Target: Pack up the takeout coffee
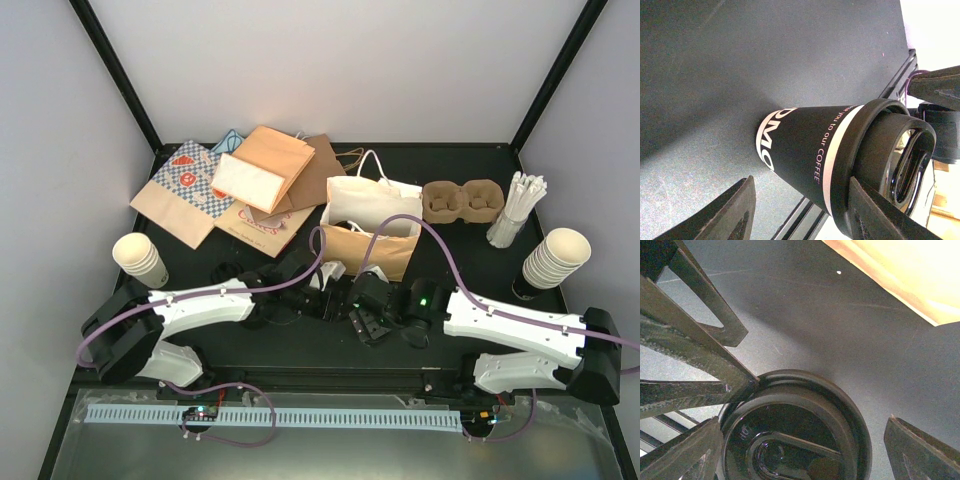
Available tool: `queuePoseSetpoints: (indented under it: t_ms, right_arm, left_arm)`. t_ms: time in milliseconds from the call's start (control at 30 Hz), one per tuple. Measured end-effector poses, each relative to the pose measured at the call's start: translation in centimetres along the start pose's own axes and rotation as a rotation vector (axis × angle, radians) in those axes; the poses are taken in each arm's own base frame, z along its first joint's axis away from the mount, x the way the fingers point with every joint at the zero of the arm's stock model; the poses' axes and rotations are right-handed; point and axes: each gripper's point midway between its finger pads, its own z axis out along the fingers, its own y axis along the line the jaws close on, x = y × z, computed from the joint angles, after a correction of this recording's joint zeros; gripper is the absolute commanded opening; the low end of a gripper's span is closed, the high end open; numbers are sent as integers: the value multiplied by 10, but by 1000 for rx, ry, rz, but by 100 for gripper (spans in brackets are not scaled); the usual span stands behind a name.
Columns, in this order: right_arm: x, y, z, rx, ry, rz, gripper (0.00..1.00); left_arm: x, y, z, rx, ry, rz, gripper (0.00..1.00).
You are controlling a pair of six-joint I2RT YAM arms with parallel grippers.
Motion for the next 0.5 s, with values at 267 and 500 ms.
queuePoseSetpoints:
  t_ms: [267, 500]
  right_arm:
    - [1, -8, -6, 24, -11, 5, 87]
    - [4, -13, -14, 18, -18, -8, 90]
  left_arm:
    - [-2, -4, 0, -5, 9, -2, 65]
    - [-9, -15, -9, 5, -19, 12, 66]
